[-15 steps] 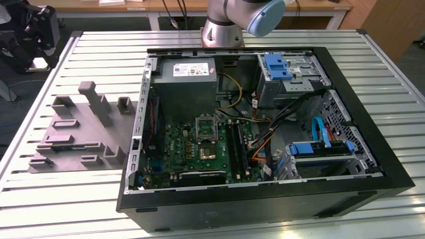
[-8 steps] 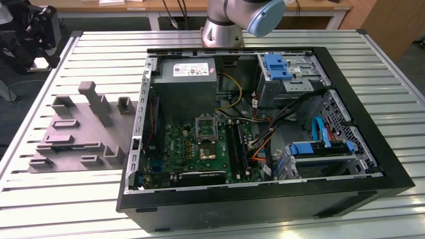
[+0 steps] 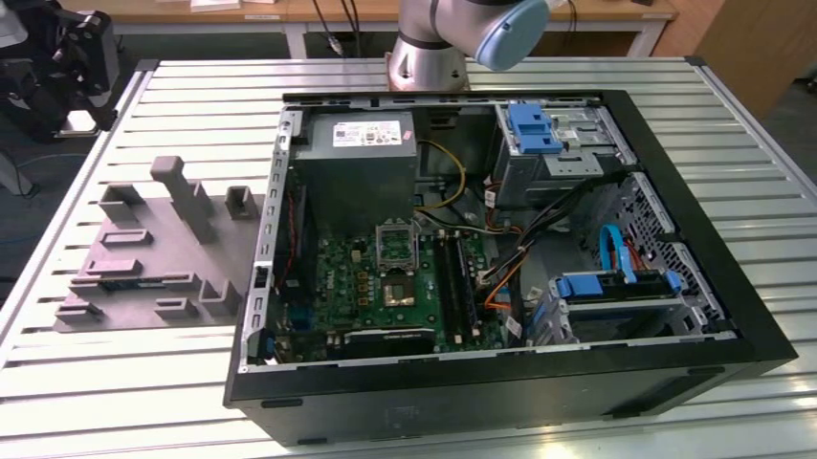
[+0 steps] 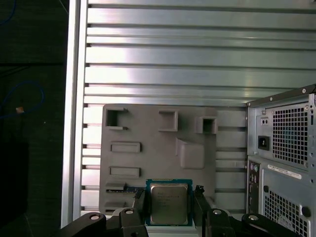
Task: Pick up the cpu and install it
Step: 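Pick up the cpu and move it towards the insertion slot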
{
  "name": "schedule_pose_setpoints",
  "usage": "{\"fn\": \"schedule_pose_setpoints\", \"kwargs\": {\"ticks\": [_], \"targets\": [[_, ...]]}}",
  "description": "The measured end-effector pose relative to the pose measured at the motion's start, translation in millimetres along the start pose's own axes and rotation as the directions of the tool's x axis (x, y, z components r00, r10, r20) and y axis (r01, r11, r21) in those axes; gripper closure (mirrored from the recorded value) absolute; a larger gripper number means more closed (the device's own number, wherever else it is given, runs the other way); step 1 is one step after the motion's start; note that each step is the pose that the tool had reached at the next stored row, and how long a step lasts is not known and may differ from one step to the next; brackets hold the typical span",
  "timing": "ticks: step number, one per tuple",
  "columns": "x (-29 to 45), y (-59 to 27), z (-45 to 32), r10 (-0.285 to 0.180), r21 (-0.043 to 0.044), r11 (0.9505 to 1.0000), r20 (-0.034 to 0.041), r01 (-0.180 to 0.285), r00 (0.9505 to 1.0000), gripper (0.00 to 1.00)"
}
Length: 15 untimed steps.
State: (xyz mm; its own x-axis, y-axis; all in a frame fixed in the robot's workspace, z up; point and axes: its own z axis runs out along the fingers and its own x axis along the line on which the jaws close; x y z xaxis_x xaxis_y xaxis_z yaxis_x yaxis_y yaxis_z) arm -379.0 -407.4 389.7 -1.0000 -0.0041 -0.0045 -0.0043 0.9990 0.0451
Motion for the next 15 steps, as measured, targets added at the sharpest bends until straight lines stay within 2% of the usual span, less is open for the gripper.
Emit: {"fn": "schedule_pose_setpoints", "kwargs": {"ticks": [15], "targets": [[-3.7, 0.0, 0.0, 0.0, 0.0, 1.0, 0.0, 0.0, 1.0, 0.53]]}}
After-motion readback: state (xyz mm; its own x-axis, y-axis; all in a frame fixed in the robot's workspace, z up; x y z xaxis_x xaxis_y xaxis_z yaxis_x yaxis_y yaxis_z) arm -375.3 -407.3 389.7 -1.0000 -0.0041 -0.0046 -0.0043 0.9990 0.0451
